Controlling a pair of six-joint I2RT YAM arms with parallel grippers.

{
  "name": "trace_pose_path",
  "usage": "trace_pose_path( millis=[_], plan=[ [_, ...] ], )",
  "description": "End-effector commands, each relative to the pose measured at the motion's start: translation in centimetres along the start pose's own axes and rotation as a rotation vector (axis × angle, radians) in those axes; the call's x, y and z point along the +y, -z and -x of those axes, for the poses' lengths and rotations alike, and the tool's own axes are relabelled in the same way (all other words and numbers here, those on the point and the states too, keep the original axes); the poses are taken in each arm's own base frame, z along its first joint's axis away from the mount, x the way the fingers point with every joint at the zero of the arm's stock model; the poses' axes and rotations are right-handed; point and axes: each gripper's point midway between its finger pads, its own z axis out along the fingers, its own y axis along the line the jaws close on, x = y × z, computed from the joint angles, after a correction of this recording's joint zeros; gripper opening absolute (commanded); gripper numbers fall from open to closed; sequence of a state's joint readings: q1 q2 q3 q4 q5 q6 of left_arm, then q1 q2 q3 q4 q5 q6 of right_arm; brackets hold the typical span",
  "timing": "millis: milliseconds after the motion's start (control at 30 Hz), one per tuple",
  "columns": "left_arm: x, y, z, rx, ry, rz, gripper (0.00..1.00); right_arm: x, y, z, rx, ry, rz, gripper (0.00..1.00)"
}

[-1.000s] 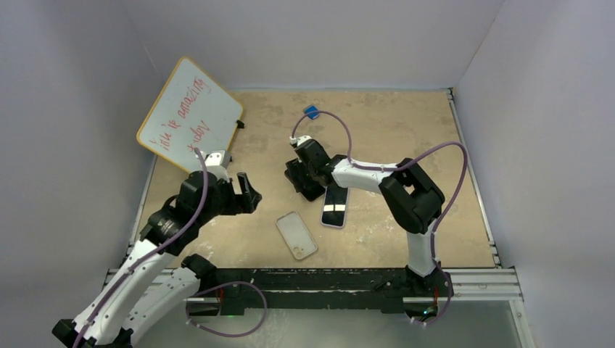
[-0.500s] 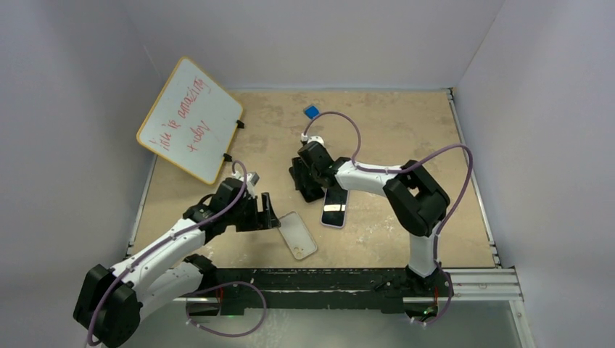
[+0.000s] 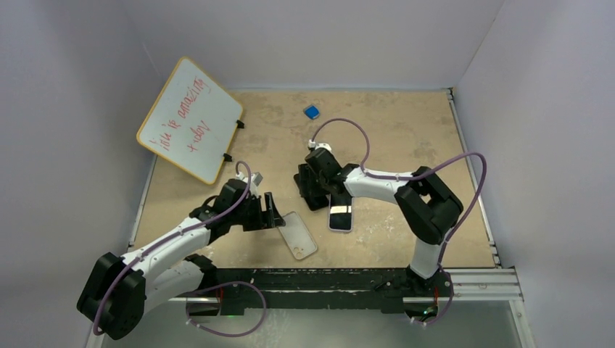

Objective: Put the phone into the phone case

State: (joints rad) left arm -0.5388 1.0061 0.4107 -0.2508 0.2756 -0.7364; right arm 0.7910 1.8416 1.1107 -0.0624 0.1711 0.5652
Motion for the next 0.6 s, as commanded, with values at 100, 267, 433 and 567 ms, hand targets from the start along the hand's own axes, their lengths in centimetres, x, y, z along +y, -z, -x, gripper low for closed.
trace_pose_path(
  millis=[100,267,433,567],
  plan=[
    [-0.9,-0.3,0.4,-0.029,0.008,-0.065,0.69,1.3,2.4,-1.2,-0.012,-0.032,0.094,0.34],
    [-1.1,-0.4,0.2,-0.017,0.01,-0.075,0.68,1.5,3.5,-2.0,-0.013,-0.037,0.11,0.33],
    [-1.1,-0.5,0.2,-0.019,0.014,-0.077,0.68,2.5,5.7,-2.4,-0.034,-0.039,0.147,0.33],
    [-1.0,-0.1,0.3,-0.027,0.013,-0.07,0.67,3.8,7.2,-3.6,-0.036,-0.048,0.185,0.33]
  ],
)
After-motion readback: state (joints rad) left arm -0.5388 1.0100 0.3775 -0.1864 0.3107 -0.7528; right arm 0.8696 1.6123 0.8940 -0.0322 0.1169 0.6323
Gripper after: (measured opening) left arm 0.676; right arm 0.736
